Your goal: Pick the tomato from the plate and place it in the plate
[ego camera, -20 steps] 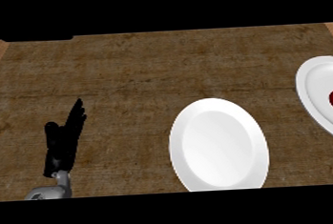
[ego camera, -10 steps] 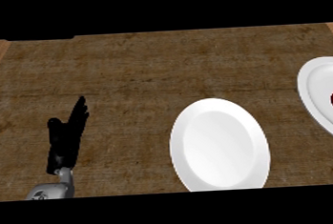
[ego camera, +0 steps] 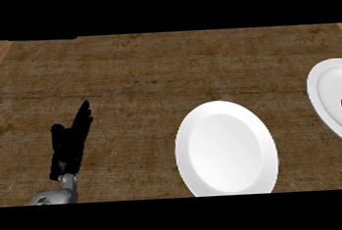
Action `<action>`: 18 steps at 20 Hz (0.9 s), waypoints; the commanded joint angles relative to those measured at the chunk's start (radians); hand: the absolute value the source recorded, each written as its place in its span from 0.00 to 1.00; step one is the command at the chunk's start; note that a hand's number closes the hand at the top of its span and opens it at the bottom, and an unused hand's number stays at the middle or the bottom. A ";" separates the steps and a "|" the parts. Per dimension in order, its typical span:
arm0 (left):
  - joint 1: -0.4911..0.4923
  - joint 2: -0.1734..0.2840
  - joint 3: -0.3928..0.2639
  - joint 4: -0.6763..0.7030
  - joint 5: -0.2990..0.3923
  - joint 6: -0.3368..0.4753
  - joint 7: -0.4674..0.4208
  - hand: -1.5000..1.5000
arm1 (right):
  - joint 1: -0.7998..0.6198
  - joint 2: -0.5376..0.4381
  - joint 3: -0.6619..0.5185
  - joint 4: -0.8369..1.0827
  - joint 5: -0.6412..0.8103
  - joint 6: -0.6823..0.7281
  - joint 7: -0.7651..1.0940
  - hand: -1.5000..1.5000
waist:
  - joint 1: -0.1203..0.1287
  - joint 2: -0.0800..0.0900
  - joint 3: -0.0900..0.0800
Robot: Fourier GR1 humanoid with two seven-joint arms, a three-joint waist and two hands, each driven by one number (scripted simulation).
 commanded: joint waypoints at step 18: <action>-0.002 0.002 0.007 0.003 0.000 -0.012 -0.015 0.50 | 0.057 -0.099 -0.064 0.048 -0.055 0.015 -0.039 0.00 | 0.009 0.004 0.004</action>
